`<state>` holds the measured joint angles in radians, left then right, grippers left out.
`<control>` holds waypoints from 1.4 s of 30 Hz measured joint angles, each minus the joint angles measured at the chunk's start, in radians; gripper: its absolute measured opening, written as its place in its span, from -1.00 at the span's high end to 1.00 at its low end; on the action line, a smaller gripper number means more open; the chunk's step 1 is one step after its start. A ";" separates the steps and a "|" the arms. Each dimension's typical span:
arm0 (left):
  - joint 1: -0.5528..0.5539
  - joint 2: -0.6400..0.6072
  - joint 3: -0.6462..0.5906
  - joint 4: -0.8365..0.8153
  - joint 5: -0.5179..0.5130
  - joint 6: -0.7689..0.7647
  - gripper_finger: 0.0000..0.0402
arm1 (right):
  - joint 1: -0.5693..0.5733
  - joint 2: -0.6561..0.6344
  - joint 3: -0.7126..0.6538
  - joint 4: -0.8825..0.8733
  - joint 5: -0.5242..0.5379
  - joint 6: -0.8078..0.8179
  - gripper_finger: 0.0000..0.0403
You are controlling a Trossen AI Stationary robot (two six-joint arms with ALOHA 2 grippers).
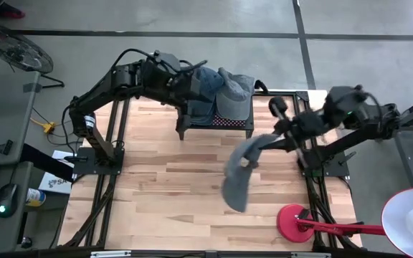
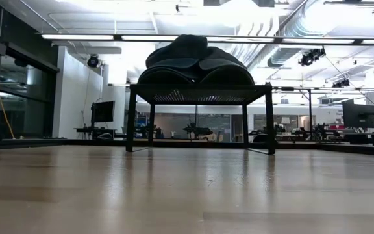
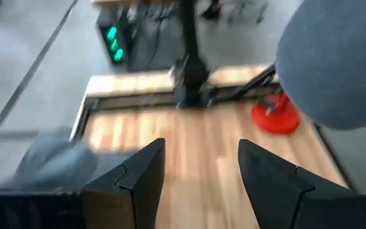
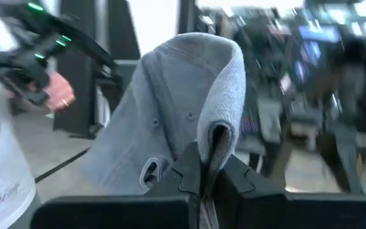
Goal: Pick & Place hat
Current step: Stack the gray cap on the gray cap on the shelf
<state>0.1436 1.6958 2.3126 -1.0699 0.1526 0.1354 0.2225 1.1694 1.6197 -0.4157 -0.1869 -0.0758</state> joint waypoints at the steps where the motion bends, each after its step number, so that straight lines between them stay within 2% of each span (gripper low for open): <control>1: 0.000 0.005 0.000 0.029 0.025 0.006 0.04 | -0.002 0.000 0.013 0.010 -0.033 -0.032 0.96; 11: 0.000 0.074 -0.001 0.233 0.348 -0.010 0.04 | -0.041 0.001 0.122 0.039 -0.370 -0.251 0.96; 16: 0.000 0.128 -0.002 0.359 0.507 -0.076 0.04 | -0.061 0.002 0.136 0.040 -0.473 -0.319 0.96; 21: -0.007 0.184 0.003 0.509 0.622 -0.164 0.04 | -0.092 0.002 0.135 0.040 -0.490 -0.345 0.96; 23: -0.006 0.197 -0.003 0.513 0.666 -0.208 0.04 | -0.108 0.002 0.135 0.040 -0.502 -0.345 0.96; 29: -0.033 0.251 0.001 0.580 0.682 -0.259 0.04 | -0.135 0.002 0.135 0.039 -0.520 -0.344 0.96; 36: -0.054 0.283 -0.001 0.665 0.779 -0.360 0.04 | -0.161 0.002 0.133 0.017 -0.526 -0.326 0.96; 42: -0.069 0.284 -0.001 0.675 0.783 -0.377 0.04 | -0.182 0.002 0.133 -0.001 -0.527 -0.306 0.96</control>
<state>0.0742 1.9800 2.3119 -0.3945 0.9360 -0.2416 0.0402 1.1713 1.7531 -0.4168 -0.7139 -0.3818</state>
